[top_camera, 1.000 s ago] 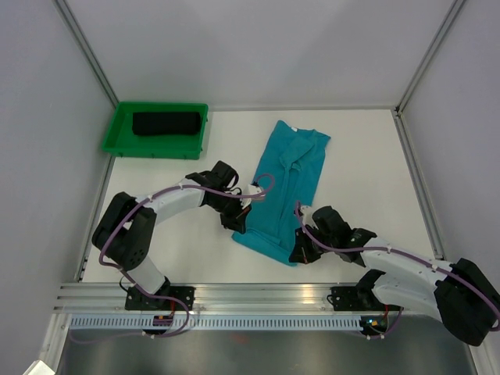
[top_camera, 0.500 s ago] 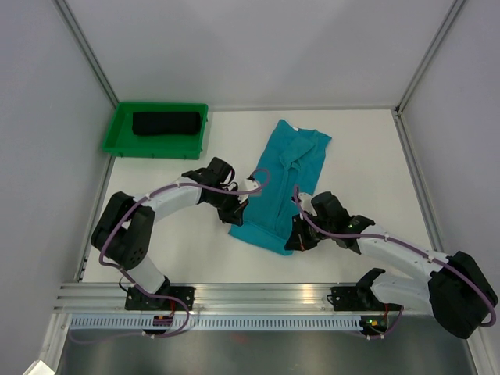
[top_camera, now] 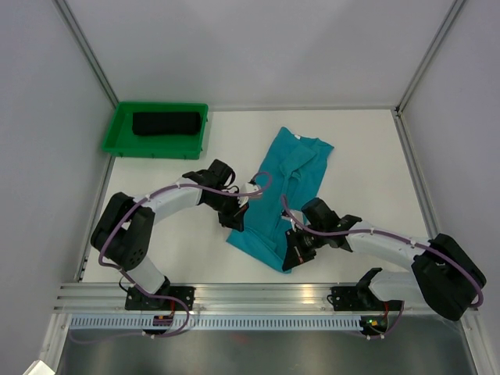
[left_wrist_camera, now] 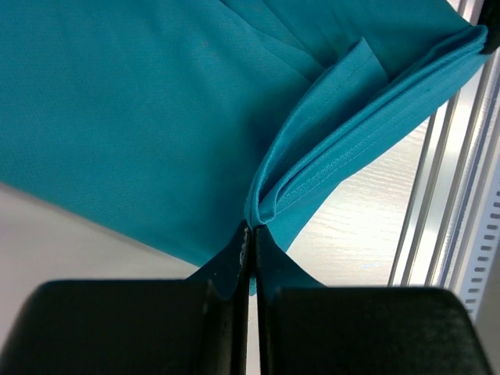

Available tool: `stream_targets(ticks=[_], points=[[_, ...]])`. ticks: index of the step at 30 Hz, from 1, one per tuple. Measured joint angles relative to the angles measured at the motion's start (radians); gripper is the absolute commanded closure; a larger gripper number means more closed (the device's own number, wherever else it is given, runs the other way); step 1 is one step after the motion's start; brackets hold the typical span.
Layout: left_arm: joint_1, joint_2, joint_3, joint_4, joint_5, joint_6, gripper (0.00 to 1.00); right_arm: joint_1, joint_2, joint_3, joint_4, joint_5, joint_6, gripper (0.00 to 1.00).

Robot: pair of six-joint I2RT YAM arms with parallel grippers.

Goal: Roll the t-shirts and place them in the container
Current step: Roll the tshirt

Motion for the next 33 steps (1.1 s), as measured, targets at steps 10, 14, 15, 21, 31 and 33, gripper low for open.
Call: stream_targets(ticks=[10,14,15,21,31,33], points=[[-0.024,-0.031,-0.023,-0.021,0.018,0.019,0.98,0.002,-0.123,-0.006,-0.058,0.133,0.026,0.53],[-0.009,-0.032,-0.024,-0.021,0.011,0.043,0.98,0.002,-0.149,0.010,-0.034,0.177,0.018,0.95],[-0.006,-0.032,-0.024,-0.021,0.011,0.047,0.98,0.002,-0.143,0.014,-0.025,0.188,0.026,0.99],[-0.001,-0.034,-0.024,-0.022,0.012,0.070,0.98,-0.024,0.020,0.028,0.076,0.265,0.088,1.00],[0.024,-0.047,-0.016,-0.029,0.021,0.074,0.98,-0.035,0.145,-0.006,0.184,0.303,0.119,1.00],[0.031,-0.046,-0.003,-0.030,0.024,0.074,0.98,-0.035,0.145,-0.008,0.190,0.303,0.121,1.00]])
